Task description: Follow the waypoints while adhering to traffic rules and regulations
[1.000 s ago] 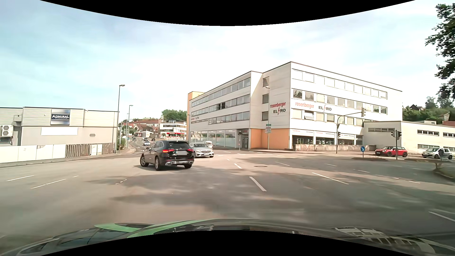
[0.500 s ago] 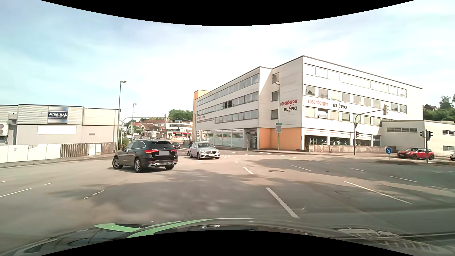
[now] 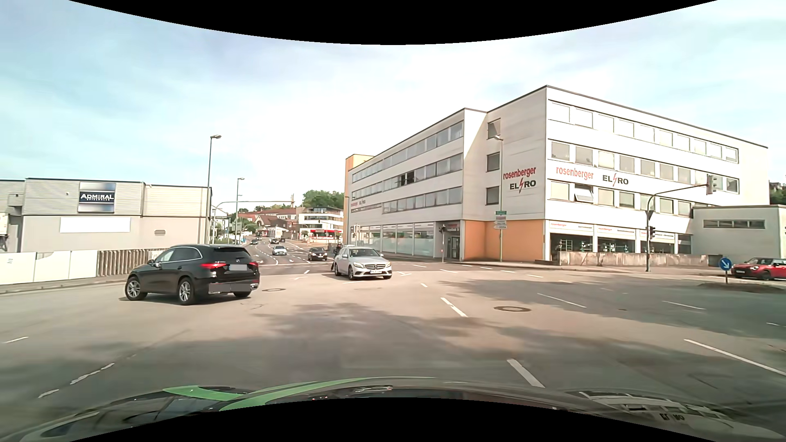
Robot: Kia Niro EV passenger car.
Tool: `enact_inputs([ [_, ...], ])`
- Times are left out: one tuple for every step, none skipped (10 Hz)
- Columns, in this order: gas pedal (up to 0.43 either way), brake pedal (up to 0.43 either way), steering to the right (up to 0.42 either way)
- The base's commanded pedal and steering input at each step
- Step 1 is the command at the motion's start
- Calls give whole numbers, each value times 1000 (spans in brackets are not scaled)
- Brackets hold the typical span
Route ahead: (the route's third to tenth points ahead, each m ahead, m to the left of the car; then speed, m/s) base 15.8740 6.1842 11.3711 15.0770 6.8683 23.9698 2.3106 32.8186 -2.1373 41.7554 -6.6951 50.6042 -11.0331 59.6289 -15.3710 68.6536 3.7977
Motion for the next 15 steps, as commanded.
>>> enact_inputs([
  [0, 128, -88],
  [0, 128, -94],
  [0, 128, -99],
  [0, 128, -104],
  [0, 140, -108],
  [0, 177, -108],
  [0, 189, -108],
  [0, 195, -108],
  [0, 195, -107],
  [0, 201, -106],
  [0, 201, -105],
  [0, 201, -105],
  [0, 201, -105],
  [0, 201, -105],
  [0, 201, -105],
])
